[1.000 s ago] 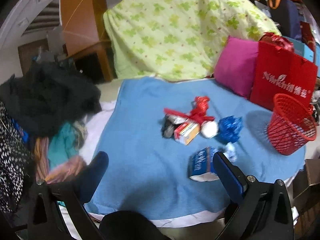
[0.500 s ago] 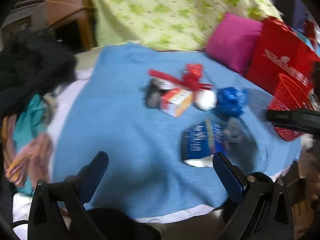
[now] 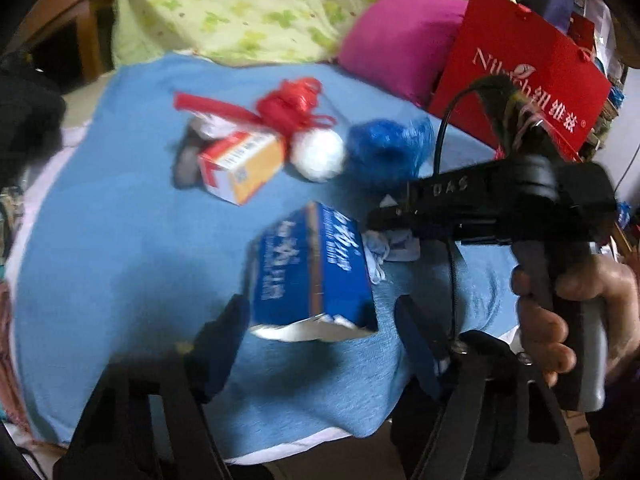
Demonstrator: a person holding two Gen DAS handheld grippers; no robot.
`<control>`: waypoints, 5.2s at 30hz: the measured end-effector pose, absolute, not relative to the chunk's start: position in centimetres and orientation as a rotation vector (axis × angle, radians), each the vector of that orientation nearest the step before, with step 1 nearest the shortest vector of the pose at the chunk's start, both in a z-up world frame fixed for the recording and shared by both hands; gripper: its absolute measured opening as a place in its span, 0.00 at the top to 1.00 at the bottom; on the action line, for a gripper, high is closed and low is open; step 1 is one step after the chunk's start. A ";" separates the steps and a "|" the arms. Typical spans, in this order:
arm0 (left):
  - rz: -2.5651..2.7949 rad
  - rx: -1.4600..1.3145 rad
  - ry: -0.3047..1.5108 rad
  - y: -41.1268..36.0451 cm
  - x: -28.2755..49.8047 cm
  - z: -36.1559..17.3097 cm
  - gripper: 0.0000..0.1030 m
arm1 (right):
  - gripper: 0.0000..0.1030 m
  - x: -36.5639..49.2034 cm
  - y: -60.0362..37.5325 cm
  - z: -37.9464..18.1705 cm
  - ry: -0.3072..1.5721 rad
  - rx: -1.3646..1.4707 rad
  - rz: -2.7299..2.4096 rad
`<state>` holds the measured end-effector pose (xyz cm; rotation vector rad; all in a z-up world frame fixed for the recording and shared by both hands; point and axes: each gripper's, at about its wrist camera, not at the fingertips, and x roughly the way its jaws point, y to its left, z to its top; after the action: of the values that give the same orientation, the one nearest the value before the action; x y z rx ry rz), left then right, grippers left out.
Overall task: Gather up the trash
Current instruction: 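Grasp the blue toothpaste box with the left tool while the right tool grasps the white tissue, then carry the toothpaste box and tissue into the red mesh basket and release both, then grasp the medicine box with the left tool while the right tool grasps the blue bag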
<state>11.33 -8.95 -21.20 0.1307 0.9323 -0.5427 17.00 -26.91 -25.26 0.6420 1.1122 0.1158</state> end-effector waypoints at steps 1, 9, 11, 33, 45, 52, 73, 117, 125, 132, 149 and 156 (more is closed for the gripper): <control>-0.541 0.135 0.954 -9.3 11.8 -21.9 0.37 | 0.67 16.9 -27.0 -25.1 1.107 0.636 0.116; -0.536 0.123 0.922 -9.6 13.0 -22.6 0.66 | 0.71 16.4 -27.5 -24.1 1.072 0.579 0.100; -0.535 0.122 0.935 -9.3 13.3 -22.6 0.64 | 0.71 16.5 -27.0 -23.9 1.048 0.555 0.096; -0.395 0.178 0.902 -9.7 12.9 -25.3 0.35 | 0.72 8.6 -29.0 -17.1 0.781 0.393 -0.055; -0.413 0.216 0.776 -9.9 11.5 -19.8 0.60 | 0.72 4.8 -30.3 -14.2 0.687 0.407 -0.070; -0.488 0.326 0.656 -18.2 10.9 -13.2 0.60 | 0.72 0.6 -34.2 -8.8 0.536 0.413 -0.136; -0.763 0.523 0.571 -40.8 8.9 -10.0 0.54 | 0.71 -4.1 -53.8 -7.8 0.483 0.506 -0.403; -0.342 0.342 0.480 -17.8 12.4 -5.0 0.32 | 0.30 1.6 -35.4 -2.4 0.413 0.346 -0.060; -0.296 0.270 0.590 -12.6 16.1 -8.7 0.32 | 0.30 5.2 -32.6 -4.2 0.505 0.354 0.008; -0.186 0.151 0.811 -4.6 21.3 -15.7 0.32 | 0.30 10.0 -30.2 -9.4 0.674 0.355 0.056; -0.482 0.076 0.915 -9.2 28.4 -21.1 0.32 | 0.31 22.2 -30.3 -20.6 0.901 0.470 0.024; -0.530 0.061 0.977 -10.0 29.5 -23.0 0.41 | 0.46 22.7 -30.0 -21.6 0.903 0.500 0.083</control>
<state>29.48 -9.98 -23.03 0.0608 0.9774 -0.5295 22.72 -29.96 -21.62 0.5000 0.9025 0.0827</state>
